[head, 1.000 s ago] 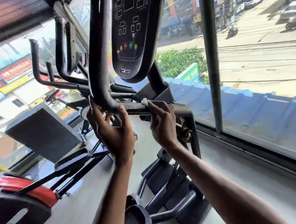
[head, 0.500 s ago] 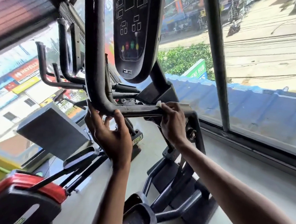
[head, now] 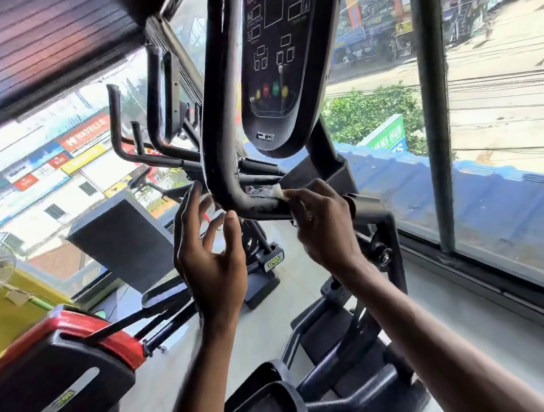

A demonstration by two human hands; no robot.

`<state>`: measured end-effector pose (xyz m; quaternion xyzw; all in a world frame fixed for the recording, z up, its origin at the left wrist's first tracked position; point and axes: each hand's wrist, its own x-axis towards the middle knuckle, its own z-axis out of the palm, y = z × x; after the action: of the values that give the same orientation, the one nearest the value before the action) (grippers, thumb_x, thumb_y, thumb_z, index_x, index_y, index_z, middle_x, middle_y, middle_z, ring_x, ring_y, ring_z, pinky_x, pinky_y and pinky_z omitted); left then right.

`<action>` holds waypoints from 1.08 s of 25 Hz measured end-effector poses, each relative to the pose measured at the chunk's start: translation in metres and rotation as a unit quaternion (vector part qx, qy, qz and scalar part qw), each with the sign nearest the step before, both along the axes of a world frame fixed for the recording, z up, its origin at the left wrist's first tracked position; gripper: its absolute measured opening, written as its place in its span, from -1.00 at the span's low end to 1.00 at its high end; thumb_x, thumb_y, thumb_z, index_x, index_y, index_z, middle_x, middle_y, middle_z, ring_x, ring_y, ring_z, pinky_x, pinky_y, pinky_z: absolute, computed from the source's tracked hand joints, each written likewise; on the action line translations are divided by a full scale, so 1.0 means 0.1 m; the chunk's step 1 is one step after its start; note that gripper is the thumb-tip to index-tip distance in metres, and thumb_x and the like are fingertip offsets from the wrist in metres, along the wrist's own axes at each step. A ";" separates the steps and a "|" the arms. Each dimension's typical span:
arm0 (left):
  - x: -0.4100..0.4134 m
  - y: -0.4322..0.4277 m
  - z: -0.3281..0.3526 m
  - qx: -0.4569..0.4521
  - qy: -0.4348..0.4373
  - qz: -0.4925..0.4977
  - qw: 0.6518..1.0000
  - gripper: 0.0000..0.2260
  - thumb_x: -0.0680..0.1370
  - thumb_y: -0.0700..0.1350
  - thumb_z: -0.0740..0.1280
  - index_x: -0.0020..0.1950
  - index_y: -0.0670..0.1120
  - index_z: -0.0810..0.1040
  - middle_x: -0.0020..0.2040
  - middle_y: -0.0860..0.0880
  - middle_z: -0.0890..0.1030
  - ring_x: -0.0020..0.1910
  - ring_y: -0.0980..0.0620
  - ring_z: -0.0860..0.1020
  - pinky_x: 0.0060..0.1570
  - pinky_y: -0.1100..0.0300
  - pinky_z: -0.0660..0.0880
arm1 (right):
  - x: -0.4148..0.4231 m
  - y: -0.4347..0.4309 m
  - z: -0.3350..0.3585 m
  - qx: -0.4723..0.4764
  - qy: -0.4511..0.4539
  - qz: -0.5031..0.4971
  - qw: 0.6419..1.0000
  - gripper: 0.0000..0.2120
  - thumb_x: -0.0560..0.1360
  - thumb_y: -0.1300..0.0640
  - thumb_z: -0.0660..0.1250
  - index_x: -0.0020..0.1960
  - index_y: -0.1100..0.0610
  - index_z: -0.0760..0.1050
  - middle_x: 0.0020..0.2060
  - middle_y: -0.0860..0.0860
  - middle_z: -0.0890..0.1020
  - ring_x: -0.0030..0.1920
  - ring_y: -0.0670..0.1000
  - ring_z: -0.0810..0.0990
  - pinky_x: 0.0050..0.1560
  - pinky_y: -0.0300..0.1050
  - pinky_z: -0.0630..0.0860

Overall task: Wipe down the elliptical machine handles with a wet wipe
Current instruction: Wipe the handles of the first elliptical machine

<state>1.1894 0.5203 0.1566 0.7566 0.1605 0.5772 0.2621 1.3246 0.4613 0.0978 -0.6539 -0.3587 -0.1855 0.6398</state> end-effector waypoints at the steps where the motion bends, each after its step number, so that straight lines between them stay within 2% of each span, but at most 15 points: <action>1: -0.02 0.02 0.00 0.026 0.001 0.000 1.000 -0.60 0.56 -0.24 0.32 0.41 -0.21 0.49 0.34 -0.16 0.51 0.28 -0.07 0.57 0.12 0.05 0.62 | -0.10 0.01 0.15 0.021 -0.006 0.028 0.999 -0.82 0.55 0.19 0.37 0.10 0.09 0.69 -0.15 -0.02 0.61 -0.22 -0.02 0.63 -0.13 -0.02 0.60; 2: -0.03 0.04 0.01 0.044 0.002 -0.001 0.999 -0.62 0.56 -0.26 0.32 0.38 -0.24 0.51 0.33 -0.20 0.51 0.27 -0.09 0.57 0.11 0.02 0.63 | -0.21 0.01 0.28 0.039 -0.009 0.054 0.998 -0.82 0.55 0.17 0.37 0.10 0.09 0.70 -0.14 -0.02 0.62 -0.21 -0.03 0.65 -0.11 0.00 0.62; 4: -0.05 0.08 0.03 0.056 0.007 0.005 0.998 -0.66 0.56 -0.28 0.32 0.34 -0.25 0.55 0.29 -0.22 0.55 0.25 0.01 0.58 0.07 0.00 0.64 | -0.36 0.03 0.39 0.072 -0.017 0.075 0.994 -0.82 0.56 0.15 0.36 0.09 0.12 0.69 -0.13 -0.02 0.64 -0.22 -0.03 0.68 -0.14 0.01 0.65; 6: -0.06 0.11 0.05 0.051 0.007 0.009 0.999 -0.67 0.56 -0.27 0.34 0.32 -0.25 0.57 0.27 -0.20 0.57 0.22 0.20 0.57 0.05 0.02 0.65 | -0.39 0.02 0.27 0.085 -0.041 0.050 0.994 -0.84 0.58 0.17 0.36 0.09 0.15 0.69 -0.08 0.00 0.66 -0.18 -0.02 0.68 -0.16 -0.02 0.64; 7: -0.07 0.11 0.05 0.046 0.004 0.006 0.999 -0.67 0.56 -0.26 0.34 0.32 -0.24 0.58 0.27 -0.18 0.58 0.23 0.23 0.56 0.06 0.02 0.65 | -0.36 0.01 0.17 0.080 -0.050 0.022 0.995 -0.84 0.58 0.18 0.36 0.08 0.16 0.69 -0.06 0.02 0.66 -0.15 -0.03 0.67 -0.15 -0.03 0.62; 10: -0.06 0.08 0.05 0.035 -0.009 -0.006 0.999 -0.68 0.56 -0.22 0.34 0.31 -0.23 0.59 0.29 -0.16 0.58 0.28 0.11 0.56 0.08 0.01 0.65 | -0.28 -0.01 0.01 0.076 0.008 -0.034 0.997 -0.86 0.57 0.18 0.39 0.06 0.14 0.71 -0.10 0.01 0.66 -0.22 -0.09 0.64 -0.20 -0.05 0.59; 13: -0.03 0.04 0.05 0.010 -0.023 -0.005 1.000 -0.68 0.55 -0.24 0.34 0.31 -0.23 0.59 0.27 -0.17 0.57 0.27 0.00 0.58 0.10 0.06 0.64 | -0.48 0.04 0.25 0.119 0.086 0.036 0.988 -0.85 0.55 0.20 0.41 0.09 0.15 0.70 -0.11 -0.02 0.65 -0.20 -0.12 0.67 -0.14 -0.11 0.65; 15: -0.03 0.04 0.06 -0.002 -0.015 -0.012 1.000 -0.68 0.55 -0.30 0.35 0.31 -0.23 0.59 0.26 -0.17 0.58 0.25 0.00 0.59 0.10 0.14 0.62 | -0.65 0.03 0.35 0.150 0.082 0.093 0.981 -0.78 0.55 0.26 0.39 0.17 0.18 0.67 -0.04 -0.02 0.66 -0.07 -0.11 0.69 -0.05 -0.16 0.66; 18: -0.09 0.07 0.12 -0.018 0.007 -0.026 0.999 -0.69 0.55 -0.37 0.35 0.29 -0.20 0.61 0.23 -0.15 0.61 0.20 0.03 0.61 0.05 0.22 0.62 | -0.68 0.01 0.26 0.155 0.047 0.104 0.981 -0.75 0.55 0.25 0.39 0.22 0.15 0.65 0.05 -0.02 0.67 0.04 -0.09 0.68 -0.02 -0.04 0.66; 23: -0.13 0.08 0.26 -0.041 0.019 -0.031 0.998 -0.74 0.54 -0.21 0.33 0.21 -0.14 0.64 0.13 -0.06 0.66 0.10 0.15 0.63 0.00 0.36 0.56 | -0.61 0.12 0.48 0.179 0.085 0.058 0.979 -0.92 0.48 0.16 0.51 -0.04 0.13 0.72 -0.15 -0.07 0.68 -0.21 -0.12 0.68 -0.17 -0.05 0.63; 27: -0.09 0.11 0.30 -0.046 0.029 -0.044 0.998 -0.76 0.53 -0.21 0.33 0.19 -0.15 0.60 0.07 -0.04 0.67 0.09 0.09 0.63 0.00 0.29 0.57 | -0.47 0.18 0.81 0.224 0.109 0.032 0.968 -0.96 0.49 0.17 0.51 -0.12 0.13 0.70 -0.20 -0.04 0.68 -0.24 -0.11 0.66 -0.19 -0.09 0.64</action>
<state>1.1805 0.5311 0.1871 0.7662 0.1610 0.5350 0.3175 1.2778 0.4791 0.1788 -0.4986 -0.2565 -0.1681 0.8108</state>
